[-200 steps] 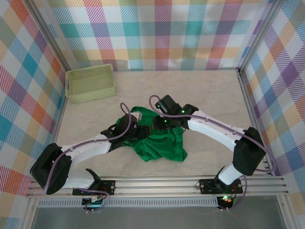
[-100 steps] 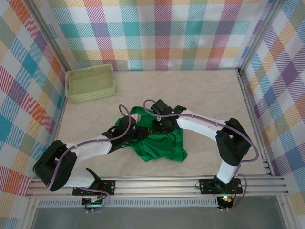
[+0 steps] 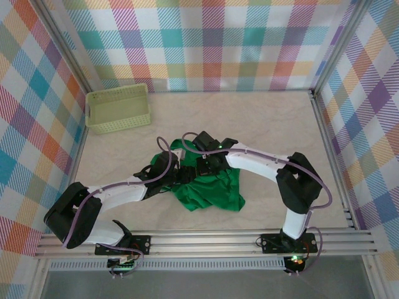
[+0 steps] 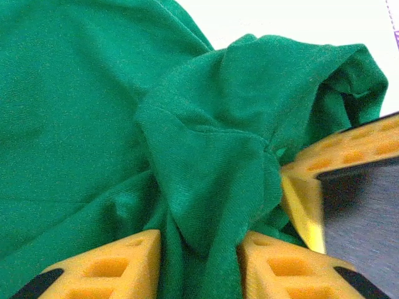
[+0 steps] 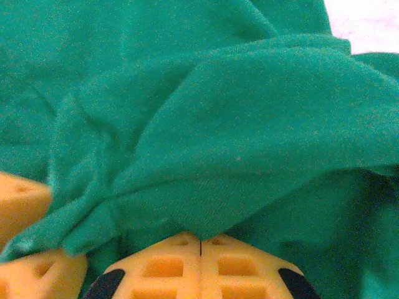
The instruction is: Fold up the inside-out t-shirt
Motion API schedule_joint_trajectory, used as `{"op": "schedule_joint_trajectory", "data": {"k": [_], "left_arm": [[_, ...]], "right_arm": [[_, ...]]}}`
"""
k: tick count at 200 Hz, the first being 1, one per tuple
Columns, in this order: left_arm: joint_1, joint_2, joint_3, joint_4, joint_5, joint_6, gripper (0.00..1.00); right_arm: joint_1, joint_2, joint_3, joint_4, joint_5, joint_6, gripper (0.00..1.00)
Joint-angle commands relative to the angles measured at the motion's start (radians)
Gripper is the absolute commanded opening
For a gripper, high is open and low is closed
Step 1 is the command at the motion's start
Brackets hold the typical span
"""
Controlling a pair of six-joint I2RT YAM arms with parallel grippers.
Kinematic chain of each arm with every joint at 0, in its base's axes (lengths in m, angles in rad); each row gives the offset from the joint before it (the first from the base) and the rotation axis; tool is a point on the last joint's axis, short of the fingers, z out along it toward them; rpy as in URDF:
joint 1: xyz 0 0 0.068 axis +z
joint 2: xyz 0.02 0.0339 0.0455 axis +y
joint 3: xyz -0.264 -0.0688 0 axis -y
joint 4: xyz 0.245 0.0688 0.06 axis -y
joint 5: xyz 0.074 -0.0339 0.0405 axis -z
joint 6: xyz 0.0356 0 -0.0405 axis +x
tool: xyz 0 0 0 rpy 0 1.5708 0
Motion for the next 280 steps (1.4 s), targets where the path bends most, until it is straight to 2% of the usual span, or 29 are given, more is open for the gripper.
{"op": "schedule_joint_trajectory", "data": {"k": [1,56,90,111,137,177,209,243,255,280], "left_arm": [[0.006,0.007,0.025,-0.022,0.014,-0.010,0.38],[0.007,-0.015,0.058,-0.077,-0.003,-0.006,0.42],[0.006,-0.041,0.073,-0.112,0.001,0.004,0.50],[-0.001,-0.049,0.089,-0.142,0.002,0.020,0.53],[-0.038,-0.042,0.122,-0.182,-0.018,0.042,0.58],[-0.118,0.011,0.209,-0.241,-0.100,0.054,0.68],[-0.184,0.095,0.295,-0.287,-0.144,0.080,0.67],[-0.250,0.179,0.383,-0.355,-0.213,0.095,0.59],[-0.264,0.200,0.405,-0.375,-0.231,0.092,0.55],[-0.267,0.216,0.397,-0.367,-0.235,0.059,0.45]], "right_arm": [[0.011,-0.100,-0.005,-0.021,0.018,-0.013,0.00],[0.014,-0.257,-0.107,0.001,0.009,-0.003,0.00],[0.014,-0.343,-0.184,0.055,-0.031,-0.010,0.00],[0.014,-0.433,-0.245,0.078,-0.008,-0.003,0.00],[0.014,-0.523,-0.342,0.080,0.030,0.033,0.00],[0.015,-0.641,-0.549,0.166,0.002,0.136,0.00],[0.014,-0.671,-0.657,0.203,0.016,0.222,0.00],[0.012,-0.660,-0.676,0.235,0.014,0.229,0.03],[0.013,-0.665,-0.675,0.240,0.018,0.227,0.07],[0.011,-0.690,-0.669,0.219,0.057,0.217,0.22]]}}
